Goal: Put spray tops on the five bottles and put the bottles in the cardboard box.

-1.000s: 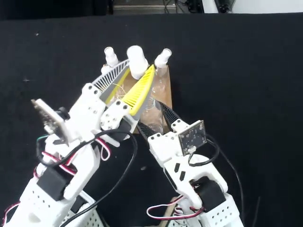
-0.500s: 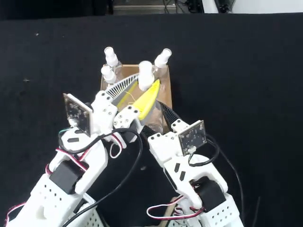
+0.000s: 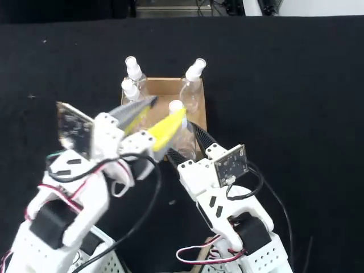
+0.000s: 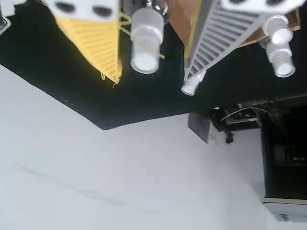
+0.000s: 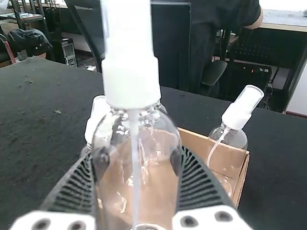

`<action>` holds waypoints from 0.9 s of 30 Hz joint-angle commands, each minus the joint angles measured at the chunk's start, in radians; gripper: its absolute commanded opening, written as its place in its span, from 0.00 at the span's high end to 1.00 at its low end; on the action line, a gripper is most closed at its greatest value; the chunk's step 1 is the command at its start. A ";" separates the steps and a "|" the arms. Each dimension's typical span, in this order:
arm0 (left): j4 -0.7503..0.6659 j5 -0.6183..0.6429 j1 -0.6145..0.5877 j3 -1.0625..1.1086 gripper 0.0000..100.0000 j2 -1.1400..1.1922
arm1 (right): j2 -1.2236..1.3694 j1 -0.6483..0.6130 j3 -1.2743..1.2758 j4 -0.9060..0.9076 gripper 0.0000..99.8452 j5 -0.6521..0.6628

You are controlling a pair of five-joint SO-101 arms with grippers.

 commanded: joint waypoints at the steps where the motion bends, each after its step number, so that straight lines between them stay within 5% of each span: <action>1: 0.089 0.003 -0.194 -0.110 0.82 -0.015 | -0.108 0.017 -0.030 -0.011 0.99 0.000; 8: 0.258 0.003 -0.627 -0.079 0.82 -0.015 | -0.093 0.305 -0.222 0.218 0.99 0.002; 13: 0.293 0.003 -0.839 0.048 0.82 -0.015 | -0.090 0.591 -0.234 0.167 0.99 0.003; 17: 0.164 0.003 -0.872 0.269 0.82 -0.015 | -0.047 0.707 -0.196 0.057 0.99 0.035; 27: -0.226 0.011 -0.871 0.708 0.82 -0.015 | 0.386 0.763 -0.186 -0.226 0.99 0.055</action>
